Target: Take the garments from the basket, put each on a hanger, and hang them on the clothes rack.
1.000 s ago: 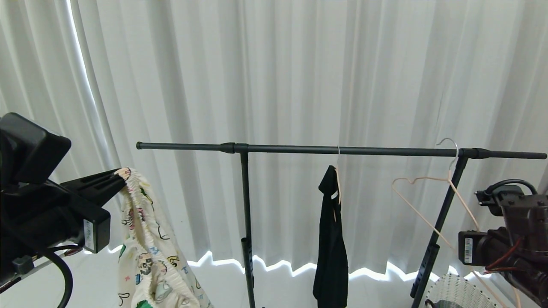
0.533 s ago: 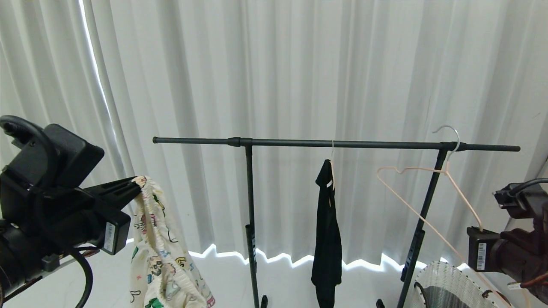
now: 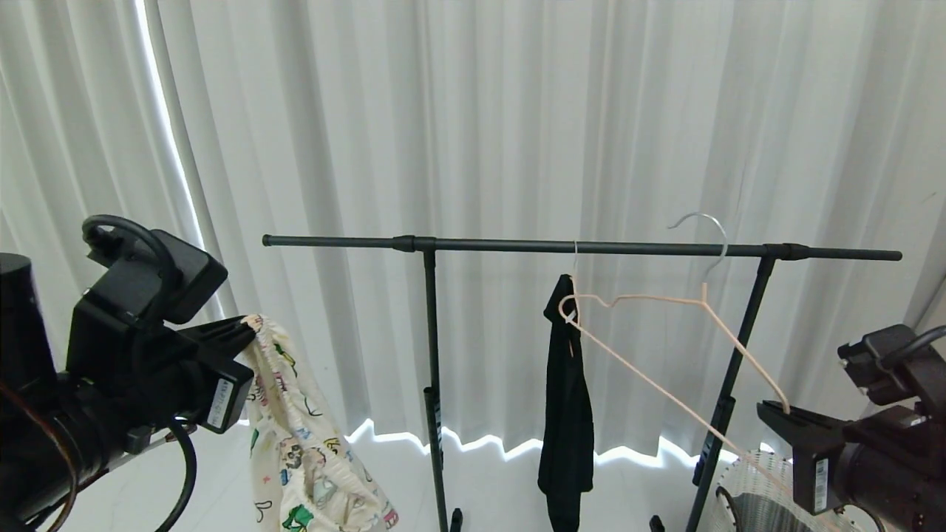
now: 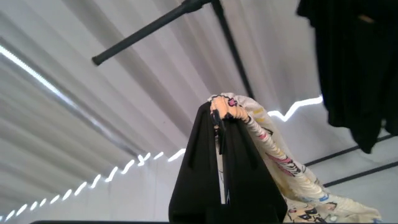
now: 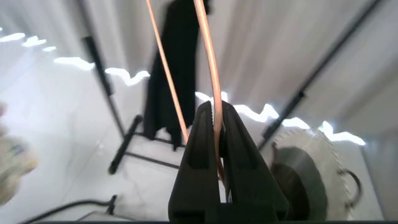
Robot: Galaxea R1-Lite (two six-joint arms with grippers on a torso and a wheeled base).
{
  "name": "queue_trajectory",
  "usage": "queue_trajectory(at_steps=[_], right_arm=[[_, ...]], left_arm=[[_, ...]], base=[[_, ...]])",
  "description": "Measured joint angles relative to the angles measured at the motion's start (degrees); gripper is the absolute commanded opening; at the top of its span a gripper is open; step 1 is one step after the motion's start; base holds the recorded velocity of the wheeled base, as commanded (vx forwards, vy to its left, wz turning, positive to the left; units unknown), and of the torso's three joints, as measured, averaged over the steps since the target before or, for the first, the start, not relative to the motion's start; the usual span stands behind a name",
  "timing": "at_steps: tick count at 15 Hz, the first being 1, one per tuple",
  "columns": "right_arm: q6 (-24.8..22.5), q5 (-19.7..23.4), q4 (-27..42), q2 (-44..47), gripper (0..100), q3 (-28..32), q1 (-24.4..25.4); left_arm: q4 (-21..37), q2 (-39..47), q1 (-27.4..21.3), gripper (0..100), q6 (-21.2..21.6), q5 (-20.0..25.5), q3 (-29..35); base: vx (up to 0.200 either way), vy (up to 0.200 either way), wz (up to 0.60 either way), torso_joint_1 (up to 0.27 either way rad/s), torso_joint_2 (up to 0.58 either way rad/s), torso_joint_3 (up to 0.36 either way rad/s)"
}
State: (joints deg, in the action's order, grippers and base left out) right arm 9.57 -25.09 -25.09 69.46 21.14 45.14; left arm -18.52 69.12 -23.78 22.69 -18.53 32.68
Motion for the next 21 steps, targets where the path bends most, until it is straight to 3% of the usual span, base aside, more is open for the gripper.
queue_trajectory(at_steps=[4, 6, 10, 13, 15, 21], right_arm=[[0.2, 0.0, -0.1, 1.6, 0, 0.9, 10.2], [1.2, 0.1, -0.1, 2.5, 0, 1.8, 15.5], [4.0, 0.0, -0.4, 6.5, 0, 5.7, 21.6], [5.1, 0.0, -3.6, 10.6, 0, 9.6, 24.9], [5.2, 0.0, -4.1, 12.1, 0, 10.3, 27.5], [5.2, 0.0, -4.2, 13.3, 0, 10.7, 29.9]], left_arm=[[0.0, 4.1, -0.3, 0, -5.9, -3.0, 1.2], [0.0, 6.8, -0.5, 0, -12.7, -3.3, 3.2], [0.0, 10.3, -1.6, 0, -19.0, -3.4, 5.8], [0.1, 12.0, -1.2, 0, -19.4, -4.1, 6.1], [0.1, 13.7, 0.5, 0, -19.7, -7.9, 6.7], [0.1, 15.8, 1.1, 0, -20.2, -8.2, 8.4]], base=[[0.0, 0.0, 0.0, 0.0, 0.0, 0.0], [0.0, 0.0, 0.0, 0.0, 0.0, 0.0], [0.0, 0.0, 0.0, 0.0, 0.0, 0.0], [0.0, 0.0, 0.0, 0.0, 0.0, 0.0], [0.0, 0.0, 0.0, 0.0, 0.0, 0.0], [0.0, 0.0, 0.0, 0.0, 0.0, 0.0]])
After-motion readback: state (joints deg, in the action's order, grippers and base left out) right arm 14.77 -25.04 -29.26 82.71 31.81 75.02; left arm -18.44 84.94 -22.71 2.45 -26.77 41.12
